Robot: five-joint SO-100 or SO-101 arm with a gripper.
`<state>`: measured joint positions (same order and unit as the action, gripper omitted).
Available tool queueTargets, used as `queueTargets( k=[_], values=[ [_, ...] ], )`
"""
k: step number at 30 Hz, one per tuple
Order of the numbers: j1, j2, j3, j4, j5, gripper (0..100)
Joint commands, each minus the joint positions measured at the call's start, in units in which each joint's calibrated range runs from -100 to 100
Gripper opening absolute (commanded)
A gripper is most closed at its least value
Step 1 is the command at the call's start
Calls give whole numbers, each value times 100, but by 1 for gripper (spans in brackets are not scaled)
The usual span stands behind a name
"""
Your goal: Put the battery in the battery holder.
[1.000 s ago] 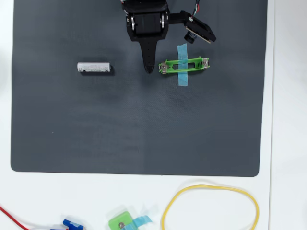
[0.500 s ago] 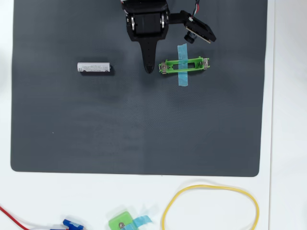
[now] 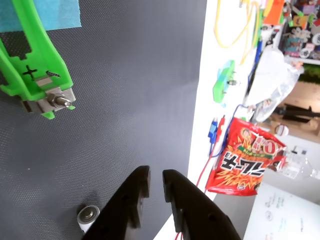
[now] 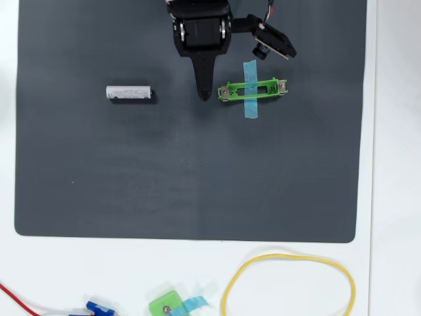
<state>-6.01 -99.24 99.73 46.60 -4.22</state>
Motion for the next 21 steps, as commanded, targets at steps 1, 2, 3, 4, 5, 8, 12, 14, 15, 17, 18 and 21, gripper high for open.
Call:
queueTargets(
  k=[1, 2, 3, 4, 5, 8, 12, 14, 15, 17, 18, 21],
  values=[
    [-6, -25, 27, 8, 26, 0],
    [-6, -25, 27, 8, 26, 0],
    [-6, -25, 27, 8, 26, 0],
    [-6, -25, 27, 8, 26, 0],
    [-6, -25, 27, 8, 26, 0],
    [-6, -25, 27, 8, 26, 0],
    [-6, -25, 27, 8, 26, 0],
    [-6, -25, 27, 8, 26, 0],
    [-6, -25, 27, 8, 26, 0],
    [35, -25, 27, 8, 26, 0],
    [56, -25, 27, 8, 26, 0],
    [35, -25, 27, 8, 26, 0]
  ],
)
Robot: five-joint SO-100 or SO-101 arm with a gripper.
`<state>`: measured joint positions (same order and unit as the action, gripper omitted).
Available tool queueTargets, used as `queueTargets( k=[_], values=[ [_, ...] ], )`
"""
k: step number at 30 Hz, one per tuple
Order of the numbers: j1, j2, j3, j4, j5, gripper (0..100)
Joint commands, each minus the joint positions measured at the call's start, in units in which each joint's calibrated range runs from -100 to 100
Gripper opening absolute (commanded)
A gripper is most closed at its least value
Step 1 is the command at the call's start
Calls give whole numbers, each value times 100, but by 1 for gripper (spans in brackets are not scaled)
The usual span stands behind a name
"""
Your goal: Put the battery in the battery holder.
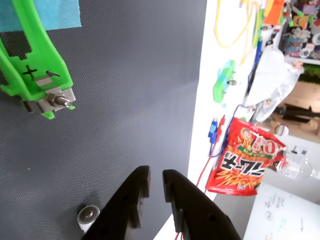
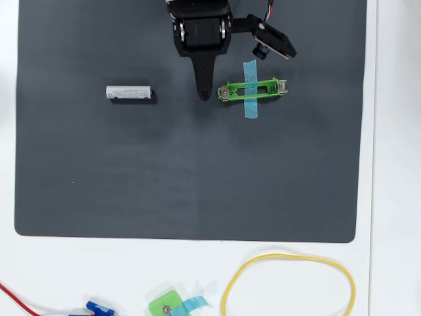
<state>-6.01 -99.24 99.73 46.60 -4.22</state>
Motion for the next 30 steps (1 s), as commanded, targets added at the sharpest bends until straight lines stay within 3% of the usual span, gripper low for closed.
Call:
queueTargets(
  k=[1, 7, 15, 30],
  values=[
    [25, -25, 27, 8, 26, 0],
    [66, -8, -131, 244, 464, 0],
    [66, 52, -1559, 1328, 579, 0],
    [77, 4248, -4537, 1424, 584, 0]
  ],
)
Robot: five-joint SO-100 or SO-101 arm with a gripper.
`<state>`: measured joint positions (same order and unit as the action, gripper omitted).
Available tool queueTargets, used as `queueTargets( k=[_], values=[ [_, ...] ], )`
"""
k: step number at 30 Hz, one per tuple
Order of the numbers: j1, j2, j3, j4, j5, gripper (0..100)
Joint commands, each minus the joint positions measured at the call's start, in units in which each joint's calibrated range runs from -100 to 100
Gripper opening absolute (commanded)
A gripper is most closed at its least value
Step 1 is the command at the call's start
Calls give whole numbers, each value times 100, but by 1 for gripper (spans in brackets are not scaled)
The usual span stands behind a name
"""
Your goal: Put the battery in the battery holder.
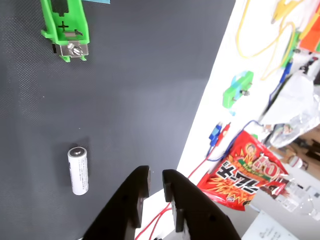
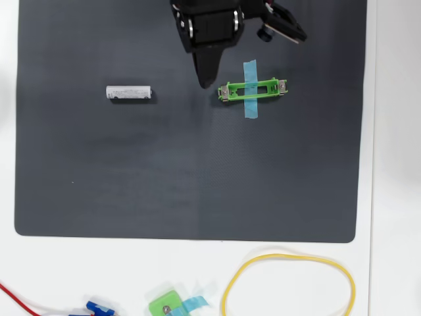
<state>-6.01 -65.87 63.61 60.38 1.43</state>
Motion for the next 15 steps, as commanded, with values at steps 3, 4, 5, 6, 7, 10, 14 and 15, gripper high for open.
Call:
queueTargets(
  k=[3, 4, 5, 6, 7, 10, 14, 15],
  values=[
    [295, 1688, -1480, 64, 97, 0],
    [409, 1944, -1621, 72, 150, 0],
    [596, 2182, -1744, 81, 197, 0],
    [793, 2430, -1859, 142, 233, 0],
    [980, 2677, -1965, 221, 264, 0],
    [1416, 3462, -2229, 431, 275, 0],
    [1519, 4340, -2405, 640, 421, 0],
    [1550, 4511, -2423, 675, 447, 0]
  ],
)
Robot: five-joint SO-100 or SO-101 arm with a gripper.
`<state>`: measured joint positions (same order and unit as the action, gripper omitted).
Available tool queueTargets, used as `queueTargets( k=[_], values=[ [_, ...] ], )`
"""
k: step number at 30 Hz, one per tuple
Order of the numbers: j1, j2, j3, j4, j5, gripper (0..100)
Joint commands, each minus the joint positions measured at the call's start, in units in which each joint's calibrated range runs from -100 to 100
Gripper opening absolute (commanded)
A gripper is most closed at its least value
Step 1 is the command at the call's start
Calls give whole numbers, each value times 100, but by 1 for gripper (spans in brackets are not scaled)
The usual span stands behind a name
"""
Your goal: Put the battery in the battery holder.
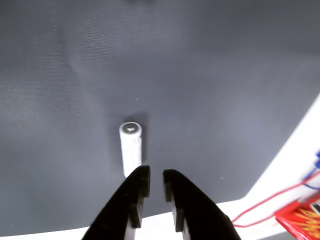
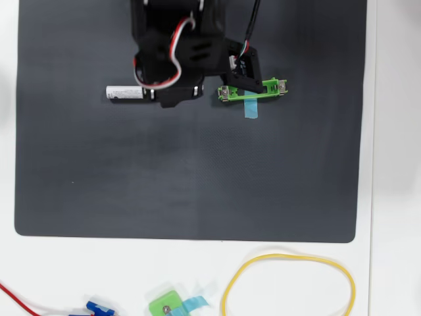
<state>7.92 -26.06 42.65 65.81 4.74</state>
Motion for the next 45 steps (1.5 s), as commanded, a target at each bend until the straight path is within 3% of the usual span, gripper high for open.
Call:
queueTargets(
  k=[1, 13, 23, 45],
  values=[
    [179, 666, -327, 115, 120, 0],
    [262, 862, -1190, 946, 136, 0],
    [552, 888, -1137, 946, 282, 11],
    [812, 1681, -1217, 946, 512, 12]
  ],
)
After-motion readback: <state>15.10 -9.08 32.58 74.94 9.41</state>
